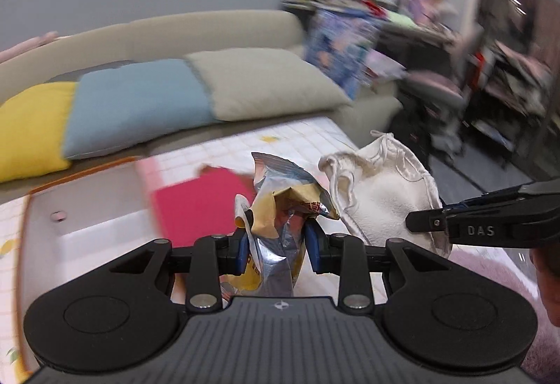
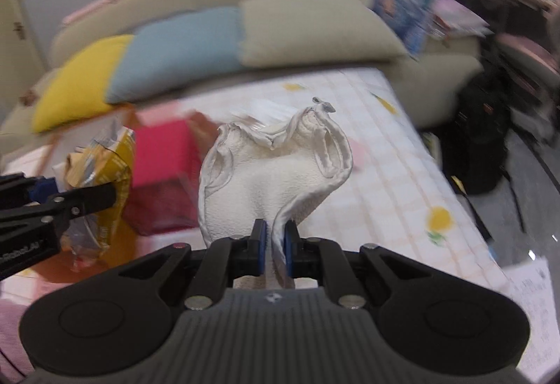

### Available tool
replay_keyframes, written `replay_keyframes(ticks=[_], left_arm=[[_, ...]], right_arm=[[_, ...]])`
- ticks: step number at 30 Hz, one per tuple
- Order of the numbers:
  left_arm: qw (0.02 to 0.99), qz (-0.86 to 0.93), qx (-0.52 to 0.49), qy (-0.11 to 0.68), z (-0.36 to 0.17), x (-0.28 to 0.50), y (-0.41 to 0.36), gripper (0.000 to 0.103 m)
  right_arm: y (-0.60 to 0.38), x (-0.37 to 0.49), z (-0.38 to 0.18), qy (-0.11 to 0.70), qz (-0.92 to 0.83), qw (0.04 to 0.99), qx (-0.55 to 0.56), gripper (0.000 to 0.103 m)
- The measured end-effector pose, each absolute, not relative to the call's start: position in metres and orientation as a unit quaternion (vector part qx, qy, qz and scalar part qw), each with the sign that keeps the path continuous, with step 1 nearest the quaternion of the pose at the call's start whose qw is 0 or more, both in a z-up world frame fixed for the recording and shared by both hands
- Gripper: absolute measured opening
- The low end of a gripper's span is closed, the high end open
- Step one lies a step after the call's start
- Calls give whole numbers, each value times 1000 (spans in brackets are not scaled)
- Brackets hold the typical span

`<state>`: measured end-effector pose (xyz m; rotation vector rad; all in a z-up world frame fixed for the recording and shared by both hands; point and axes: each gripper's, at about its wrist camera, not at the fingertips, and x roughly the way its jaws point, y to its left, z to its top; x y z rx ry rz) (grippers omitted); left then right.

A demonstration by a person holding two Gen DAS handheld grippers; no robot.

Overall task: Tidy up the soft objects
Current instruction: 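Carry the snack bag and bib into the orange box and release both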

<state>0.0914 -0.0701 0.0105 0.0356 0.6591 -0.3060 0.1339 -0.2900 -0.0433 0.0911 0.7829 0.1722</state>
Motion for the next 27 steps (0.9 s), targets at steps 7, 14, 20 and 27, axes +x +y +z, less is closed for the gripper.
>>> replay_keyframes(ticks=[7, 14, 20, 27], left_arm=[[944, -64, -28, 323, 27, 109, 3, 36], [922, -15, -71, 379, 5, 151, 70, 36], [896, 1, -95, 433, -34, 202, 97, 36], [874, 11, -40, 485, -70, 228, 90, 36]], right_arm=[[-201, 163, -19, 359, 196, 913, 18, 8], [-104, 209, -37, 390, 248, 886, -43, 8], [-49, 255, -79, 435, 256, 857, -105, 8], [-15, 286, -116, 462, 258, 832, -168, 8]])
